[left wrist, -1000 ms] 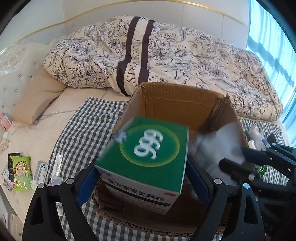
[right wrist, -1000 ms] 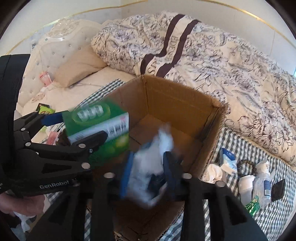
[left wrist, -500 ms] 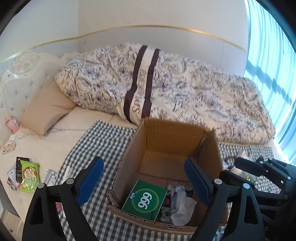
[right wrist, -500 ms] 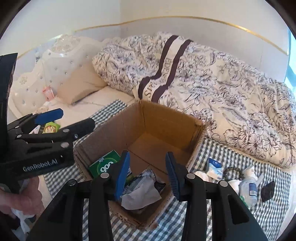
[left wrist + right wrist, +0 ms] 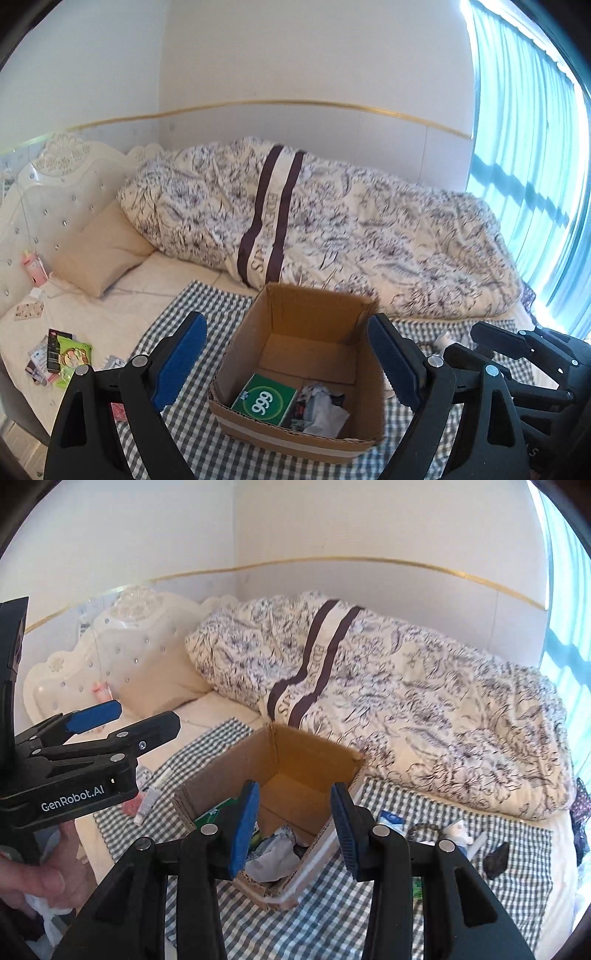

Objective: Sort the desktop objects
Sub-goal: 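Withdraw both grippers from the cardboard box back toward the items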

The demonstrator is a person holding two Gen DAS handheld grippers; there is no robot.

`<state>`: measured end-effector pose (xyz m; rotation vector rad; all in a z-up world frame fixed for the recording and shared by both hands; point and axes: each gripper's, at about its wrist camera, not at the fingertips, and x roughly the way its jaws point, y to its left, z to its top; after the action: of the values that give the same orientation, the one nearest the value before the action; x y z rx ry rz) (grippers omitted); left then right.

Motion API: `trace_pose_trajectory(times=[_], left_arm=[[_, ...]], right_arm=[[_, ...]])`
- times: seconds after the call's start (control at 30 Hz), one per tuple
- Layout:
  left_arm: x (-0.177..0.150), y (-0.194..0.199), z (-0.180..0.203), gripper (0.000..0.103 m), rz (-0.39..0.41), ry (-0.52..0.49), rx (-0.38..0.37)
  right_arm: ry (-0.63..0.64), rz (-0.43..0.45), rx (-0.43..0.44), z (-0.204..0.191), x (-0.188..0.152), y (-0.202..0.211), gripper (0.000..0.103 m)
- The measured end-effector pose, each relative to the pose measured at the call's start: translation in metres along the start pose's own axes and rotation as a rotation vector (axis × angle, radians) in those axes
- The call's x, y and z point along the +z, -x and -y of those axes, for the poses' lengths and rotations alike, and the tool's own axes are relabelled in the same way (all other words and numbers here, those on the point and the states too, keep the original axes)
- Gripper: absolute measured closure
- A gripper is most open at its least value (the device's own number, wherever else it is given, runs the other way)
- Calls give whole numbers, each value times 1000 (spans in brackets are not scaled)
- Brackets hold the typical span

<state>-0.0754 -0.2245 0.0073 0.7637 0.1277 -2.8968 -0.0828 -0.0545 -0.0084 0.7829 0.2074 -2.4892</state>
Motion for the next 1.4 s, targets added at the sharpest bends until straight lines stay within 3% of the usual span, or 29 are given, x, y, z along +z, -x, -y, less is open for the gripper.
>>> trace_pose_trajectory(times=[0.57, 1.03, 1.4], left_arm=[[5, 94, 46, 11, 144, 9, -71], [-5, 109, 98, 9, 160, 15, -157], [-17, 110, 164, 7, 150, -67, -202]], right_arm=[[-19, 140, -111, 23, -12, 118, 63], [-71, 218, -214, 81, -43, 188, 55], [-168, 228, -278, 140, -75, 224, 50]])
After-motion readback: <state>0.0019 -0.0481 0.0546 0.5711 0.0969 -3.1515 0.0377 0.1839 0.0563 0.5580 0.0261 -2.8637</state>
